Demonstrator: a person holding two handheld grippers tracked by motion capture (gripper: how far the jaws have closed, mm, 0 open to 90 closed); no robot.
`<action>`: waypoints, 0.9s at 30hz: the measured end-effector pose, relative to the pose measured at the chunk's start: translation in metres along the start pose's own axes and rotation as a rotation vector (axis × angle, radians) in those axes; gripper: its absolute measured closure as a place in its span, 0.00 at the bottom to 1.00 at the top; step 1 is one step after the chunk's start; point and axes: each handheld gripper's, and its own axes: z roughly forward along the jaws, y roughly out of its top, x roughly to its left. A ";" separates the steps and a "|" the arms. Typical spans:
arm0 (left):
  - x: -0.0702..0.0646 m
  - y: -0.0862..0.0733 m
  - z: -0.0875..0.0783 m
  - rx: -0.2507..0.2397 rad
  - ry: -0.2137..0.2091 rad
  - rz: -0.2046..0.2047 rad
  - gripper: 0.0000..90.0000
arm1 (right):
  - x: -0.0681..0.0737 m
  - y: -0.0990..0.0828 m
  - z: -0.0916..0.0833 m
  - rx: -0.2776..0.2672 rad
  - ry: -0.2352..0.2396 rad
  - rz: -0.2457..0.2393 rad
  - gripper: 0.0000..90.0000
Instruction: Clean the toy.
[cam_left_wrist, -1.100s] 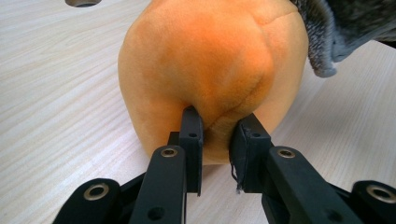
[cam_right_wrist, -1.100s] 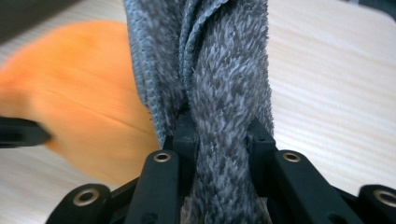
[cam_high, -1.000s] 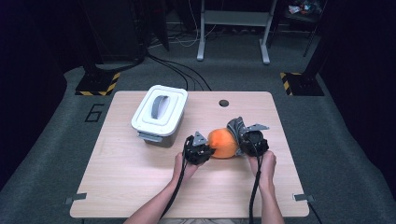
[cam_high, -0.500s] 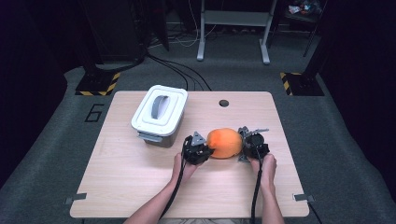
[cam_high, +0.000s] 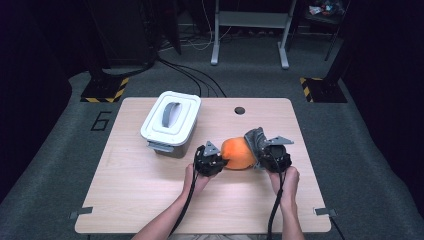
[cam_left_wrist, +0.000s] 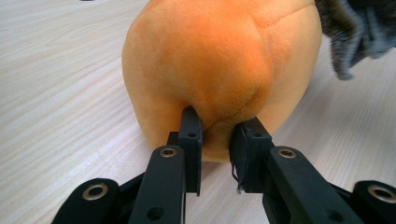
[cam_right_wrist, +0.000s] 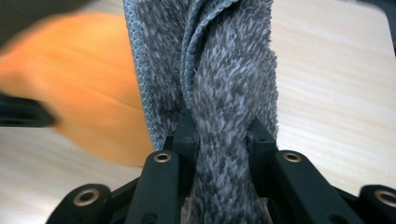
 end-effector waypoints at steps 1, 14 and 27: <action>0.000 0.000 0.000 -0.001 -0.002 0.004 0.83 | 0.005 0.003 -0.002 -0.007 0.007 -0.016 0.79; -0.004 -0.001 0.001 -0.039 0.009 0.032 0.55 | 0.005 0.010 0.019 0.032 0.022 -0.015 0.79; -0.009 0.001 0.013 -0.040 0.074 0.127 0.67 | 0.002 0.016 0.026 0.039 0.007 -0.022 0.80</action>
